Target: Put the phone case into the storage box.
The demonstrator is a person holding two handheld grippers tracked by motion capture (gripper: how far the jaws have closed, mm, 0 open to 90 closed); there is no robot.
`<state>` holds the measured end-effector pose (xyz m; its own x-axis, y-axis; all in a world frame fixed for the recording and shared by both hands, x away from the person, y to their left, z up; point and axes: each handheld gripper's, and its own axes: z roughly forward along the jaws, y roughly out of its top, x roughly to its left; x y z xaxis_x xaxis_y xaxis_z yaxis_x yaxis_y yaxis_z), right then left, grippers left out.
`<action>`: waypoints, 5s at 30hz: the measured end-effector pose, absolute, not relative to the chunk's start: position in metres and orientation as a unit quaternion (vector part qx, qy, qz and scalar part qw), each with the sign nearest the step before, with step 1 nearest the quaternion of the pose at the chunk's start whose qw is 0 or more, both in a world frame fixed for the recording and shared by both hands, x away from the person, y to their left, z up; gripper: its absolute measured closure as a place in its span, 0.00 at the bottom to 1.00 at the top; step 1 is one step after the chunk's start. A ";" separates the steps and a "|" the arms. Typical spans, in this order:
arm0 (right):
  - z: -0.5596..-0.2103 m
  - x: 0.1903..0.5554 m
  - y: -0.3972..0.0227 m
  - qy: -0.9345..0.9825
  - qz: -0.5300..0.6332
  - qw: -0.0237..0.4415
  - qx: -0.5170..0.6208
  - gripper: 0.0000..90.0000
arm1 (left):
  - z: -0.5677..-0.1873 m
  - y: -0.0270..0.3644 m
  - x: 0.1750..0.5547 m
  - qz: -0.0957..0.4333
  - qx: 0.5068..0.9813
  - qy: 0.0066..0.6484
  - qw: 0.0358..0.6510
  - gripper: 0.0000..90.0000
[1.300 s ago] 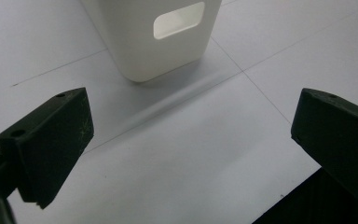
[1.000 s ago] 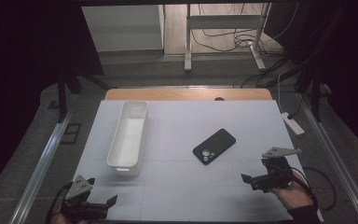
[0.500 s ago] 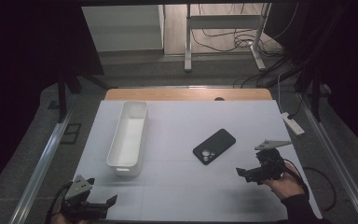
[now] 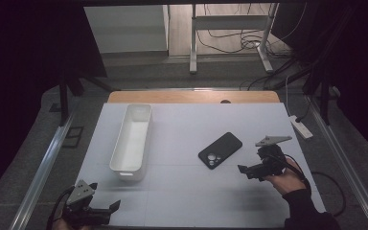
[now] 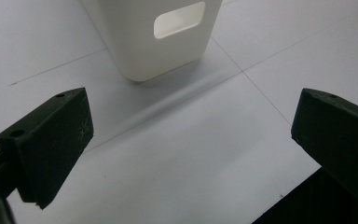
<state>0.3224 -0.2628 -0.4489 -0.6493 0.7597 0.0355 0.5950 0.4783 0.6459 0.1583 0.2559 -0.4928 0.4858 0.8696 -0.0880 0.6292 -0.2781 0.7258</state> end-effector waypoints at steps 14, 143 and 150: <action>-0.451 0.345 -0.253 0.856 0.314 0.133 0.390 0.00 | -0.493 0.256 0.159 0.165 0.782 0.479 0.363 0.00; -0.502 0.470 -0.182 0.891 0.210 0.118 0.384 1.00 | -0.493 0.256 0.158 0.164 0.785 0.472 0.367 0.00; -0.502 0.460 -0.195 0.890 0.209 0.111 0.390 1.00 | -0.493 0.256 0.158 0.164 0.785 0.471 0.367 0.01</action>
<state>0.4601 -0.1952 -0.5015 -0.6719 0.7398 -0.0352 0.6470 0.6094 0.4582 0.1578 0.2560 -0.4929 0.5021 0.8604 -0.0879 0.6197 -0.2870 0.7304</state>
